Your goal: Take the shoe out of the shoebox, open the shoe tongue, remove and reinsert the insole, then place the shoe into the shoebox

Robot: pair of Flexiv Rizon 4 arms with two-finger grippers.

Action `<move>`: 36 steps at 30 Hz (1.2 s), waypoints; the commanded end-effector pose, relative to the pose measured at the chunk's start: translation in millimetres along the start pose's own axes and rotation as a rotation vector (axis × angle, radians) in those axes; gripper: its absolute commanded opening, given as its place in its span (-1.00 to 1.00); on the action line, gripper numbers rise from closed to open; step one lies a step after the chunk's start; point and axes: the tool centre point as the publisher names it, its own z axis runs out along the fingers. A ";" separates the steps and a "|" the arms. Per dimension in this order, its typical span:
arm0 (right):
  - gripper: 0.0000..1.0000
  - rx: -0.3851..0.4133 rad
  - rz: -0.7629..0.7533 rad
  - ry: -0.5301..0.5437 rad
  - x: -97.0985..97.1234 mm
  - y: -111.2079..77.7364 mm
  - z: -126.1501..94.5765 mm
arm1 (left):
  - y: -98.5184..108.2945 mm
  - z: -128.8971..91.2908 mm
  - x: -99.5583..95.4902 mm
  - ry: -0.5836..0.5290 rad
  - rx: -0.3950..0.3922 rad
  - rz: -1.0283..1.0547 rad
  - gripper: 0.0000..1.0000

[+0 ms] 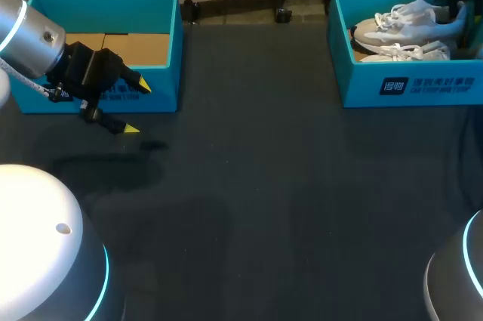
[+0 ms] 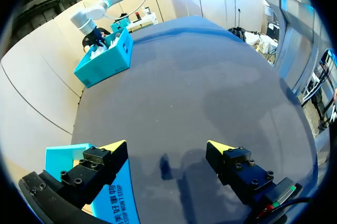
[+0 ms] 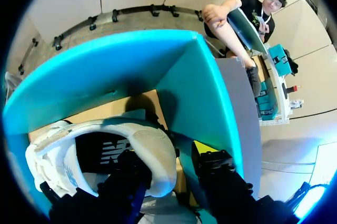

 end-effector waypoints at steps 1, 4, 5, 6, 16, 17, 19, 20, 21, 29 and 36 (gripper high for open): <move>-0.18 -0.022 -0.006 0.017 -10.2 -10.0 -20.8 | -0.1 -0.8 1.0 0.000 -0.001 0.001 1.00; -0.15 -0.032 -0.007 0.028 -10.8 -11.9 -28.9 | -0.1 -0.8 1.0 0.000 -0.001 0.001 1.00; -0.15 -0.036 -0.005 0.035 -10.8 -12.2 -30.9 | -0.1 -0.8 1.0 0.000 -0.001 0.001 1.00; -0.15 -0.031 -0.002 0.049 -10.6 -12.3 -30.7 | -0.1 -0.8 1.0 0.000 -0.001 0.001 1.00; -1.00 -0.020 -0.026 0.067 6.1 -17.3 -16.0 | -0.1 -0.8 1.0 0.000 -0.001 0.001 1.00; -1.00 -0.020 -0.027 0.068 6.5 -17.7 -15.8 | -0.1 -0.8 1.0 0.000 -0.001 0.001 1.00; -1.00 -0.019 -0.024 0.069 6.6 -17.9 -15.8 | -0.1 -0.8 1.0 0.000 -0.001 0.001 1.00; -1.00 -0.019 -0.024 0.069 6.6 -17.9 -15.8 | -0.1 -0.8 1.0 0.000 -0.001 0.001 1.00; -1.00 -0.019 -0.025 0.070 6.8 -18.1 -15.4 | -0.1 -0.8 1.0 0.000 -0.001 0.001 1.00; -1.00 -0.030 -0.041 0.077 11.3 -17.2 -22.1 | -0.1 -0.8 1.0 0.000 -0.001 0.001 1.00; -1.00 -0.025 -0.045 0.081 15.8 -19.3 -26.4 | -0.1 -0.8 1.0 0.000 -0.001 0.001 1.00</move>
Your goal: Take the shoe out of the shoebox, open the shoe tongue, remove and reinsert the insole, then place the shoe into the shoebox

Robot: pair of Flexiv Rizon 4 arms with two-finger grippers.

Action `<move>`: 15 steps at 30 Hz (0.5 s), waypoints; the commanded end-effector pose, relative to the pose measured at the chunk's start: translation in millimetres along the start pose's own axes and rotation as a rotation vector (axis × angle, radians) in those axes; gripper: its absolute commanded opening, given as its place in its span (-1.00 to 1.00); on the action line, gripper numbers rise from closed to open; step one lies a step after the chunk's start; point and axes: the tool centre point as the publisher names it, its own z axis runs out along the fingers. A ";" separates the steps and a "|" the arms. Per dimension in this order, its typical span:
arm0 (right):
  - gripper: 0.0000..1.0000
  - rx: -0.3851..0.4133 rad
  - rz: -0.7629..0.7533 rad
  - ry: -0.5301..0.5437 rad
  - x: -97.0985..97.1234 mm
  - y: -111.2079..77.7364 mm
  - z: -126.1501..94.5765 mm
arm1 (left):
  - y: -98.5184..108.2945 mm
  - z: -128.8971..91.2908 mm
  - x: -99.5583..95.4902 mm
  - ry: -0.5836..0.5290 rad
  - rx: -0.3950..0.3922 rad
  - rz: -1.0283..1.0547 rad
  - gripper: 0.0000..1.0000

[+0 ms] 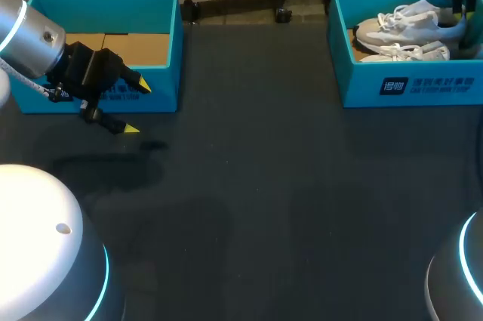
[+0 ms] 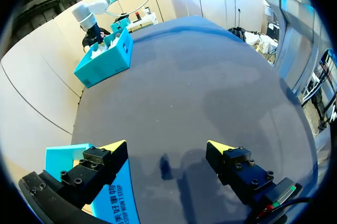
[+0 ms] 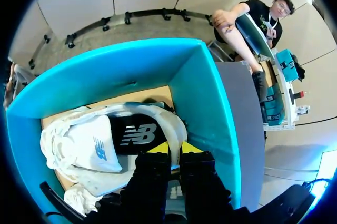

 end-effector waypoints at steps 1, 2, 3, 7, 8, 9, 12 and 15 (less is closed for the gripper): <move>-1.00 0.011 0.009 0.010 6.8 -3.4 -0.6 | -0.1 -0.8 1.0 0.000 -0.001 0.001 1.00; -1.00 0.015 0.015 0.021 7.3 -3.6 -0.3 | -0.1 -0.8 1.0 0.000 -0.001 0.001 1.00; -1.00 0.015 0.013 0.018 8.0 -3.6 0.4 | -0.1 -0.8 1.0 0.000 -0.001 0.001 1.00; -0.85 0.012 0.019 0.013 7.6 -1.4 0.3 | -0.1 -0.8 1.0 0.000 -0.001 0.001 1.00; -0.50 0.010 0.022 0.012 7.1 -0.7 -1.1 | -0.1 -0.8 1.0 0.000 -0.001 0.001 1.00; -0.30 0.008 0.021 0.010 6.8 -0.5 -1.8 | -0.1 -0.8 1.0 0.000 -0.001 0.001 1.00; -0.16 0.002 0.022 0.008 5.8 -0.2 -4.2 | -0.1 -0.8 1.0 0.000 -0.001 0.001 1.00; -0.04 -0.002 0.023 0.010 5.5 -1.1 -7.6 | -0.1 -0.8 1.0 0.000 -0.001 0.001 1.00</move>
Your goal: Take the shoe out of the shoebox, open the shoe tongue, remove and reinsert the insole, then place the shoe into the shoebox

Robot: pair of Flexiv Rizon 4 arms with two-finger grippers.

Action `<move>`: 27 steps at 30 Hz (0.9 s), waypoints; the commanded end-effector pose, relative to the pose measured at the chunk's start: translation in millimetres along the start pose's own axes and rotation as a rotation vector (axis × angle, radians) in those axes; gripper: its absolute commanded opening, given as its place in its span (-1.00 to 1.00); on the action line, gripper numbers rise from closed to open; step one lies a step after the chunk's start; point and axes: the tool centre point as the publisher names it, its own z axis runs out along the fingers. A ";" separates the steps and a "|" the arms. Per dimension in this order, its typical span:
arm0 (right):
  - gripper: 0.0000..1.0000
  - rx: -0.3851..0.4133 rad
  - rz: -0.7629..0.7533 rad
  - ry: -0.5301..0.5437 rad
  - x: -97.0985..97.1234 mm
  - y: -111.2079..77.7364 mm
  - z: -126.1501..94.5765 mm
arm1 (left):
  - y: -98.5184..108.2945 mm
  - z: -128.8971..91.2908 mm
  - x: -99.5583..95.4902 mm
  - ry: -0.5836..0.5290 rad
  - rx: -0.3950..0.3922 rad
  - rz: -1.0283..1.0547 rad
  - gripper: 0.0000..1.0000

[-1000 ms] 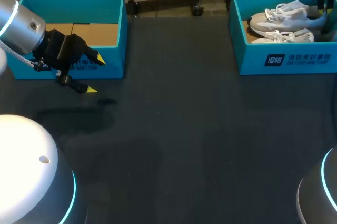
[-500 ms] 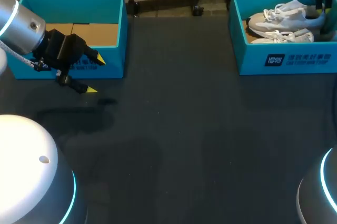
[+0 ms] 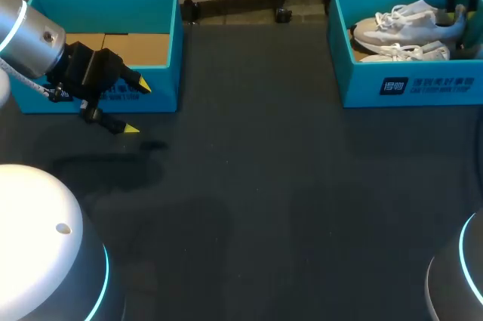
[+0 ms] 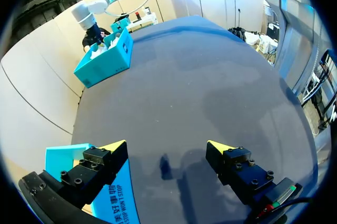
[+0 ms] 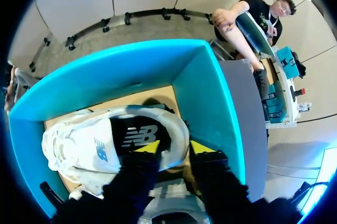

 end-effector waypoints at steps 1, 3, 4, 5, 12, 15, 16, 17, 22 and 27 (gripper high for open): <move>-0.03 -0.006 0.002 0.000 0.3 -2.0 -4.6 | -0.2 -0.8 1.0 0.000 -0.001 0.001 1.00; 0.03 -0.012 0.004 0.002 0.4 -2.2 -9.7 | -0.2 -0.8 1.0 0.000 -0.001 0.001 1.00; 0.09 -0.014 0.005 0.003 0.3 -2.4 -11.4 | -0.2 -0.8 1.0 0.000 -0.001 0.001 1.00; 0.09 -0.014 0.005 0.003 0.3 -2.4 -11.4 | -0.2 -0.8 1.0 0.000 -0.001 0.001 1.00; 0.41 -0.041 0.028 0.036 -1.2 -8.4 -38.2 | -0.2 -0.8 1.0 0.000 -0.001 0.001 1.00; 0.51 -0.048 0.018 0.049 1.3 -13.5 -49.4 | -0.2 -0.8 1.0 0.000 -0.001 0.001 1.00; 0.55 -0.050 0.015 0.052 2.4 -15.8 -53.6 | -0.2 -0.8 1.0 0.000 -0.001 0.001 1.00; 0.56 -0.053 0.007 0.056 3.6 -18.6 -58.2 | -0.2 -0.8 1.0 0.000 -0.001 0.001 1.00; 0.57 -0.066 -0.006 0.077 8.3 -31.4 -78.1 | -0.2 -0.8 1.0 0.000 -0.001 0.001 1.00; 0.62 -0.073 -0.016 0.093 11.8 -44.6 -92.4 | -0.2 -0.8 1.0 0.000 -0.001 0.001 1.00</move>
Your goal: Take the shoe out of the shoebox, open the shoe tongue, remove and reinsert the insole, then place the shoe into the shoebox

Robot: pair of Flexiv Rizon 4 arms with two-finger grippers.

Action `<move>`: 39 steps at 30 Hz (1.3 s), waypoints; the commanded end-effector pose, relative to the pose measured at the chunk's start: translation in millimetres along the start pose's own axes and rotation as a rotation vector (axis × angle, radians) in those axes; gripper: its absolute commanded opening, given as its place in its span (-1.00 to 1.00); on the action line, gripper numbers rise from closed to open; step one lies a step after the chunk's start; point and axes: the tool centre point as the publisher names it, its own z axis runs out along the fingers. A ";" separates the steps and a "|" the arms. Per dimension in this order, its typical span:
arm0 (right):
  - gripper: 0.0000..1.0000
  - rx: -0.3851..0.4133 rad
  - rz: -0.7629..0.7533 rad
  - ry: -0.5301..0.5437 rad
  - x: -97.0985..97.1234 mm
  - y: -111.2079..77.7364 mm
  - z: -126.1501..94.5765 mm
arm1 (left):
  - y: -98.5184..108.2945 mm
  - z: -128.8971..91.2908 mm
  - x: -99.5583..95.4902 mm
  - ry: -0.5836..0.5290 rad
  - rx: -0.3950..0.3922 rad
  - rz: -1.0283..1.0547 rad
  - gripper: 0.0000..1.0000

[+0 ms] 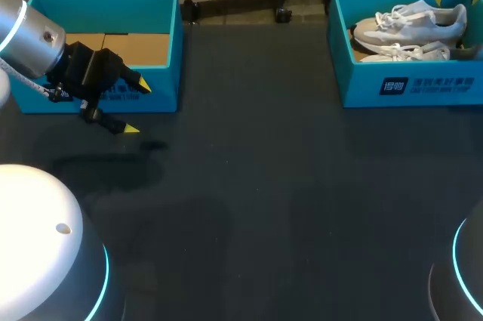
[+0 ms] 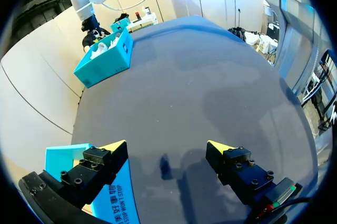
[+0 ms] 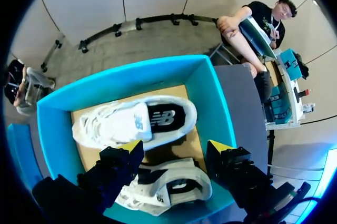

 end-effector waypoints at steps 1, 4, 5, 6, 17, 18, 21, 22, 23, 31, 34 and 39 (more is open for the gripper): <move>0.70 -0.044 -0.009 0.008 1.0 -27.2 -20.6 | -0.1 -0.8 1.0 0.000 -0.001 0.001 1.00; 0.75 -0.046 -0.024 0.019 6.1 -36.5 -29.5 | -1.1 -0.6 -2.5 0.000 -0.011 -0.037 1.00; 0.76 -0.046 -0.026 0.020 6.8 -37.8 -30.6 | -1.7 -0.4 -4.7 -0.012 -0.019 -0.060 1.00; 0.78 -0.045 -0.037 0.023 9.9 -44.8 -35.9 | -4.0 -1.6 -15.7 -0.018 -0.050 -0.193 1.00; 0.94 -0.044 -0.110 0.035 18.1 -84.2 -58.1 | -15.2 -13.3 -58.6 -0.174 -0.292 -0.740 1.00; 0.95 -0.047 -0.114 0.040 18.0 -87.9 -60.2 | -16.5 -15.7 -59.1 -0.207 -0.302 -0.774 1.00; 0.98 -0.041 -0.114 0.038 16.9 -96.3 -63.9 | -18.0 -20.2 -65.0 -0.274 -0.327 -0.891 1.00; 1.00 -0.040 -0.112 0.037 16.2 -99.7 -65.8 | -18.6 -22.1 -67.6 -0.266 -0.326 -0.941 1.00; 1.00 -0.042 -0.107 0.039 16.0 -102.7 -68.2 | -20.0 -24.3 -68.2 -0.295 -0.337 -0.984 1.00; 1.00 -0.049 -0.123 0.049 17.6 -125.6 -84.2 | -16.6 -28.1 -74.5 -0.389 -0.377 -1.307 1.00; 1.00 -0.045 -0.127 0.071 17.8 -135.1 -90.4 | -13.9 -28.0 -75.5 -0.456 -0.395 -1.391 1.00; 1.00 -0.056 -0.109 0.087 16.9 -135.5 -95.2 | -13.5 -28.0 -75.9 -0.492 -0.400 -1.382 1.00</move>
